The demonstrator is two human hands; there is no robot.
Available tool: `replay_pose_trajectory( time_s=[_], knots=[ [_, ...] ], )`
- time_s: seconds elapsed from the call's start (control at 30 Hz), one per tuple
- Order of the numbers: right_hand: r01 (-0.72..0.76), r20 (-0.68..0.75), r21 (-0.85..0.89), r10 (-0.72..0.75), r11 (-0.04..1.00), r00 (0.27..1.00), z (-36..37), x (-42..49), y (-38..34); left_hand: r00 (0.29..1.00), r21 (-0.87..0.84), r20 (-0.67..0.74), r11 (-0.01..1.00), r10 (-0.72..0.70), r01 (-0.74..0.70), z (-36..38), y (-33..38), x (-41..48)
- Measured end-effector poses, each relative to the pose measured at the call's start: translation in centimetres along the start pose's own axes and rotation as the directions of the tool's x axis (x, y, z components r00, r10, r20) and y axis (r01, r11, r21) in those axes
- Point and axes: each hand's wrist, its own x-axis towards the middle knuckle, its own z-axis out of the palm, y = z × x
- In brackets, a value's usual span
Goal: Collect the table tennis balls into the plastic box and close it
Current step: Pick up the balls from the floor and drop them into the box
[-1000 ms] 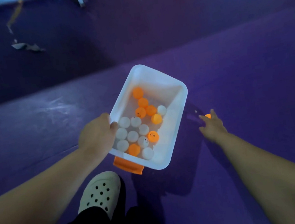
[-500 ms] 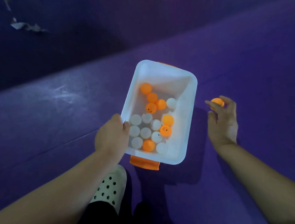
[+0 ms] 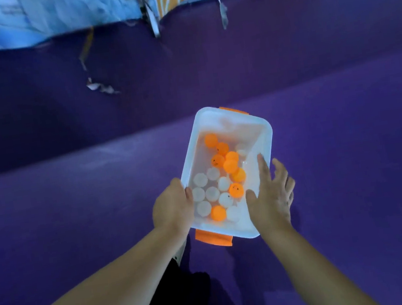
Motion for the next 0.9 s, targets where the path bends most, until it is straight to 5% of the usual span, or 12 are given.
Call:
replay_pose_trajectory(
  time_s=[0.27, 0.6, 0.9],
  knots=[
    [0.007, 0.177, 0.302, -0.063, 0.953, 0.982, -14.8, -7.0, -14.1, 0.991, -0.056, -0.026, 0.99, -0.134, 0.133, -21.5, -0.5, -9.2],
    [0.409, 0.259, 0.184, -0.445, 0.894, 0.857, -25.9, -10.4, -32.3, 0.947, -0.222, -0.134, 0.94, -0.293, 0.259, -42.3, -4.3, -13.4],
    [0.442, 0.277, 0.256, -0.504, 0.86, 0.818, -30.3, -8.7, -40.0, 0.923, -0.246, -0.157, 0.919, -0.351, 0.307, -51.3, -3.0, -11.8]
  ],
)
